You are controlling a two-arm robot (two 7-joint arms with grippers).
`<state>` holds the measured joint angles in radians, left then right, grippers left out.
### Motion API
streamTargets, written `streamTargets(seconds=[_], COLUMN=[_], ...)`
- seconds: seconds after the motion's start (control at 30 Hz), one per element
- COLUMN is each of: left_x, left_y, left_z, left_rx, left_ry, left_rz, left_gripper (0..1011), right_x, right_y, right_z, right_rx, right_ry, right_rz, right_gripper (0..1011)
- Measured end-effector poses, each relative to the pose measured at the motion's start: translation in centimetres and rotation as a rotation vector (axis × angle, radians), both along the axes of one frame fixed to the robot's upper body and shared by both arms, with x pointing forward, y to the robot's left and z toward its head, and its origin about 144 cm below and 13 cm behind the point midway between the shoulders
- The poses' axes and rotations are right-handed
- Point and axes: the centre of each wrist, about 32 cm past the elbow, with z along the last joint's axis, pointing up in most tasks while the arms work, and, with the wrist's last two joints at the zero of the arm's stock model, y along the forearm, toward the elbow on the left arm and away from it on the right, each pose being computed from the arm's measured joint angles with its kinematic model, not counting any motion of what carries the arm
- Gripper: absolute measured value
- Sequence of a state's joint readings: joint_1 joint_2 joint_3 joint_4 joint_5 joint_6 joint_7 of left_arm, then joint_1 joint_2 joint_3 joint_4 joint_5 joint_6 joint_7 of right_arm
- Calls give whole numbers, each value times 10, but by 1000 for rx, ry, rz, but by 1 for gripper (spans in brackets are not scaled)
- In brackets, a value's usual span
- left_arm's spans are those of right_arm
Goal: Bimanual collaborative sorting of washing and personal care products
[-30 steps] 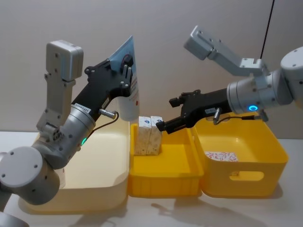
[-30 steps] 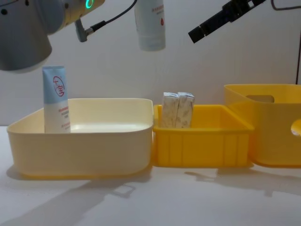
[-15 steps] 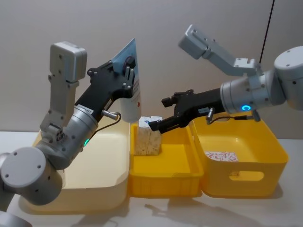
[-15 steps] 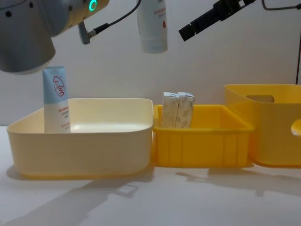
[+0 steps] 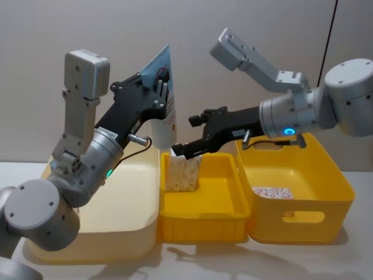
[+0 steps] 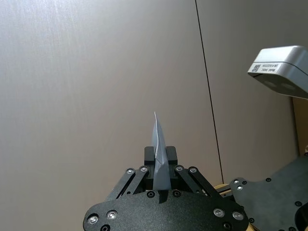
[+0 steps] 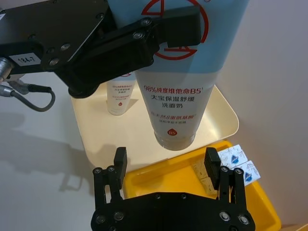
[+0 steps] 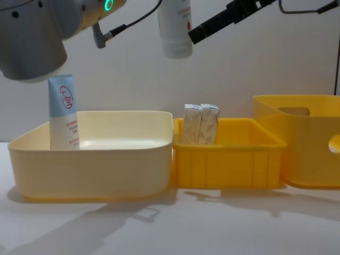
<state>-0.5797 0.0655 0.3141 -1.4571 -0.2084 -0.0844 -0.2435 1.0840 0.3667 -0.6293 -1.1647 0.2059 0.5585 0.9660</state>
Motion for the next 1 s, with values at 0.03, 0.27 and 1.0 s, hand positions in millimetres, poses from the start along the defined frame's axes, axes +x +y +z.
streamTargets(seconds=[0.03, 0.27, 1.0], left_x=[0, -1, -4], left_y=[0, 0, 4], left_z=[0, 1, 1], left_rx=[0, -1, -1], left_ry=[0, -3, -3], left_rz=[0, 1, 17], left_gripper=[146, 146, 145], right_x=[1, 7, 21], right_y=[1, 8, 36], right_z=[-1, -5, -10], right_rx=[4, 18, 68], right_ry=[-7, -33, -68], right_rz=[-1, -1, 25], right_gripper=[1001, 1001, 1001])
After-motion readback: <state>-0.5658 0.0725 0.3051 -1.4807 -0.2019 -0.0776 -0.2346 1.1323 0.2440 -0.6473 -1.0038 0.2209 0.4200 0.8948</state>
